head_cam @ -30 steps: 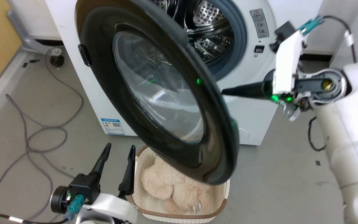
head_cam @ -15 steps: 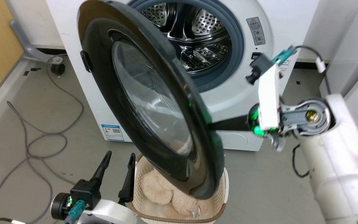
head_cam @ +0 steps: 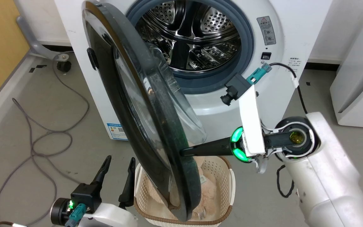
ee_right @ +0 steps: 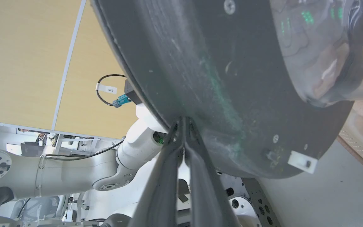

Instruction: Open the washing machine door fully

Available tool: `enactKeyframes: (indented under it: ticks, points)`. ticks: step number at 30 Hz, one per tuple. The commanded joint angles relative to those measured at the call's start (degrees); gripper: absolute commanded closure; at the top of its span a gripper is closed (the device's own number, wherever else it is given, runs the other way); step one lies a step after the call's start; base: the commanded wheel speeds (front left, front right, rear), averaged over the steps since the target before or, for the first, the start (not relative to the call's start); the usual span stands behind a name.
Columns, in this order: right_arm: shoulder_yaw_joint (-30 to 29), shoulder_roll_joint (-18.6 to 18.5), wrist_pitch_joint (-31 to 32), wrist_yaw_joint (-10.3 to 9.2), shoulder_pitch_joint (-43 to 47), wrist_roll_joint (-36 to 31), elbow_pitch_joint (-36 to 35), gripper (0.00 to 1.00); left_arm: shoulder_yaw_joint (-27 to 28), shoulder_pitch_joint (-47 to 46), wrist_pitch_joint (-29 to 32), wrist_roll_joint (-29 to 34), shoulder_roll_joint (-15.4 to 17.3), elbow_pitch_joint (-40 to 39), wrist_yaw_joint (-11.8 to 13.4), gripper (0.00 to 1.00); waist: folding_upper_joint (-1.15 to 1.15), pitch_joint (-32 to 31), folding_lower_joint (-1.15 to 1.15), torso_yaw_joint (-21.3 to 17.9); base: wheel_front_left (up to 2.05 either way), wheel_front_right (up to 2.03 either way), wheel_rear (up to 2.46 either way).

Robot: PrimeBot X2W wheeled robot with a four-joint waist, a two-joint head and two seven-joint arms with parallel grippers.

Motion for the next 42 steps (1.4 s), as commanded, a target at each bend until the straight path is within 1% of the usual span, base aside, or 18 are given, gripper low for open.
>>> enactKeyframes:
  ticks: [1,4,7,8,9,10,11,18,22,25,27,30,34,37,40,42]
  points:
    - [0.5,0.2,-0.9,0.05,1.4,0.9,-0.4,1.00,0.2,0.5,-0.3,0.2,0.4,0.1,0.3,0.00,0.00,0.1,0.00,0.0,0.00,0.00,0.00]
    - [1.2,0.2,-3.0,0.05,2.3,2.5,-1.0,1.00,0.3,0.5,-0.3,0.2,0.4,0.2,0.4,0.00,0.00,0.1,0.00,-0.1,0.00,0.00,0.00]
    - [0.6,0.2,-6.5,0.05,4.2,2.9,-2.4,1.00,0.3,0.6,-0.3,0.1,0.4,0.2,0.6,0.00,0.00,0.1,0.00,-0.4,0.00,0.00,0.00]
    - [-0.2,0.2,-8.8,0.05,5.1,2.9,-3.3,0.91,0.3,0.7,-0.3,0.0,0.4,0.2,0.6,0.00,0.00,0.2,0.00,-0.6,0.00,0.00,0.00]
    - [-1.0,0.3,-11.2,0.05,6.2,3.1,-4.1,0.65,0.3,0.6,-0.3,0.0,0.3,0.1,0.7,0.00,0.00,0.2,0.00,-0.7,0.00,0.00,0.00]
    - [-1.4,0.3,-12.8,0.05,7.4,3.1,-5.0,0.52,0.3,0.6,-0.3,-0.1,0.3,0.1,0.7,0.00,0.00,0.2,0.00,-0.9,0.00,0.00,0.00]
    - [-2.2,0.3,-14.8,0.05,8.7,2.8,-6.2,0.00,0.3,0.6,-0.3,-0.1,0.3,0.2,0.7,0.00,0.00,0.3,0.00,-1.0,0.00,0.00,0.00]
    - [-8.6,-0.1,-30.6,0.05,21.6,-1.2,-13.7,0.00,0.5,0.9,-0.3,-0.2,0.3,0.2,0.9,0.00,0.00,0.3,0.00,-2.6,0.00,0.00,0.00]
    - [-12.5,-0.2,-40.5,0.05,29.6,-5.1,-15.7,0.00,0.5,1.2,-0.3,-0.1,0.3,0.6,1.0,0.00,0.00,-0.2,0.00,-3.5,0.00,0.00,0.00]
    - [-15.5,-0.1,-48.4,0.05,35.1,-8.8,-15.8,0.00,0.4,1.4,-0.3,-0.1,0.3,1.0,0.9,0.00,0.00,-0.7,0.00,-4.0,0.00,0.00,0.00]
    - [-17.7,0.0,-54.3,0.05,38.2,-12.6,-15.0,0.00,0.4,1.6,-0.3,-0.1,0.3,1.2,0.9,0.00,0.00,-0.9,0.00,-4.3,0.00,0.00,0.00]
    - [-21.0,0.1,-62.9,0.05,41.3,-21.0,-12.7,0.00,0.5,1.8,-0.3,-0.1,0.3,1.6,0.9,0.00,0.00,-1.0,0.00,-4.8,0.00,0.00,0.00]
    - [-25.7,0.2,-72.4,0.05,43.2,-31.1,-10.6,0.00,0.5,1.9,-0.3,-0.1,0.3,1.9,0.9,0.00,0.00,-1.1,0.00,-5.4,0.00,0.00,0.00]
    - [-28.9,0.2,-79.3,0.05,43.1,-37.2,-10.0,0.00,0.6,1.8,-0.3,-0.1,0.3,2.1,0.9,0.00,0.00,-1.0,0.00,-5.7,0.00,0.00,0.00]
    - [-30.5,0.2,-83.9,0.05,42.5,-44.4,-11.2,0.00,0.7,1.7,-0.3,-0.1,0.4,2.1,1.0,0.00,0.00,-0.8,0.00,-5.9,0.00,0.00,0.00]
    - [-30.8,0.2,-85.2,0.05,42.2,-49.0,-13.0,0.00,0.9,1.6,-0.3,-0.1,0.4,2.0,1.0,0.00,0.00,-0.5,0.00,-6.0,0.00,0.00,0.00]
